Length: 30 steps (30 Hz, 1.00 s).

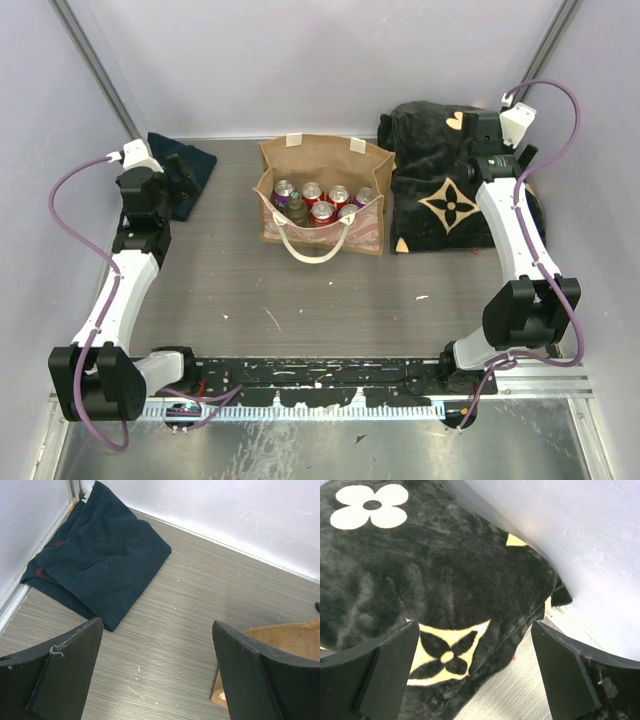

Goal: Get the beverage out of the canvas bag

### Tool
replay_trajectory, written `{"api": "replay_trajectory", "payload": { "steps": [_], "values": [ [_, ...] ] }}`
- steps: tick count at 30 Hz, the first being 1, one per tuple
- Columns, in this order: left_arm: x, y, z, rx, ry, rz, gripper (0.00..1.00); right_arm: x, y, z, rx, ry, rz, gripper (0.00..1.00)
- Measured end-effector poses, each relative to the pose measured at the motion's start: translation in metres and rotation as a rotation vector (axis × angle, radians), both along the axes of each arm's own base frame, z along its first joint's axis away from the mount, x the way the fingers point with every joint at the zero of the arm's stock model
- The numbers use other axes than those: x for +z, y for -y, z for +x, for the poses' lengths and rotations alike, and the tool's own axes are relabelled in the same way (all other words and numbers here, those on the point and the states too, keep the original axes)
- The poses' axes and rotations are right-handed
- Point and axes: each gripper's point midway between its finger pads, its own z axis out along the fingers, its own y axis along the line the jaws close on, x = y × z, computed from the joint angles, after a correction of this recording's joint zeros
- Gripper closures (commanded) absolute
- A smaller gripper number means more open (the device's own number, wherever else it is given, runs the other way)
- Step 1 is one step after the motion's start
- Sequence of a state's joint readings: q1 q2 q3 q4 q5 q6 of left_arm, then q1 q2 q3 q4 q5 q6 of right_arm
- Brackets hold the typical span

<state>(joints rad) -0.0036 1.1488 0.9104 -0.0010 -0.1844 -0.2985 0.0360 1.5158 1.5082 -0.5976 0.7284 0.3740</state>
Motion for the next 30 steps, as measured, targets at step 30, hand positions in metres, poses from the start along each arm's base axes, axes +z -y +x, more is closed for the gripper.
{"api": "replay_trajectory", "payload": {
  "steps": [30],
  "values": [
    [0.032,0.025,0.004,-0.141,0.002,-0.029,0.02,0.096,-0.195,-0.006,0.593,0.309,0.08,0.35]
  ]
}}
